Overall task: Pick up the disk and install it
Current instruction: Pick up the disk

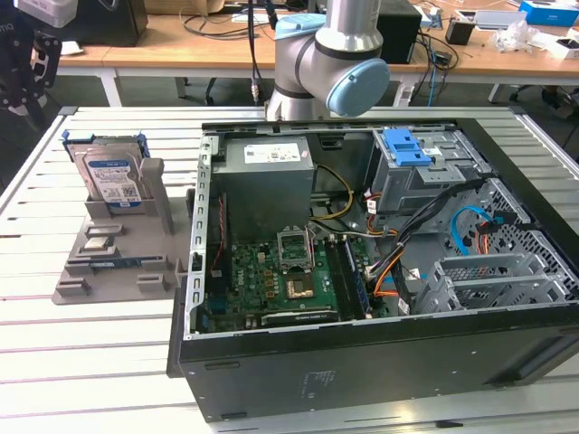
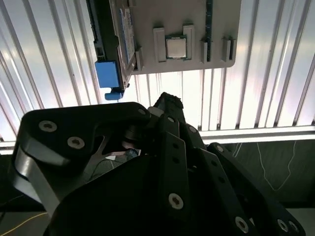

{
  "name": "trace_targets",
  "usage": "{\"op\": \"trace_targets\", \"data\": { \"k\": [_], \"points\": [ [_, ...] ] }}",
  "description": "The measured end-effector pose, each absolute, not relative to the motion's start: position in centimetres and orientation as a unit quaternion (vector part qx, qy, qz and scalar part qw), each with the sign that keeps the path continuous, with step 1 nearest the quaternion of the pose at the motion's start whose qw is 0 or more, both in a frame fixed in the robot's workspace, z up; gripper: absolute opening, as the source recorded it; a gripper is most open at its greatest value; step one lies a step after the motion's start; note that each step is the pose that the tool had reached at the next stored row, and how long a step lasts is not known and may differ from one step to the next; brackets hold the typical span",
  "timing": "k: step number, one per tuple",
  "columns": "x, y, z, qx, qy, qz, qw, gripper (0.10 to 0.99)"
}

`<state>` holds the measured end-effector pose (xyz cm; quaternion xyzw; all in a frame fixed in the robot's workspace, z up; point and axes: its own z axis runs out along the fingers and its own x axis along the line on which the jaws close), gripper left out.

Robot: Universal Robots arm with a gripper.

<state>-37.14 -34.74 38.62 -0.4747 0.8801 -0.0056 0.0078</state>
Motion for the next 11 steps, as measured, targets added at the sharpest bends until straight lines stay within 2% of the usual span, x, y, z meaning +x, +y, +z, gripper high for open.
{"op": "trace_targets", "data": {
  "k": [11],
  "points": [
    [-37.14, -34.74, 38.62, -0.52, 0.854, -0.005, 0.008, 0.106]
  ]
}}
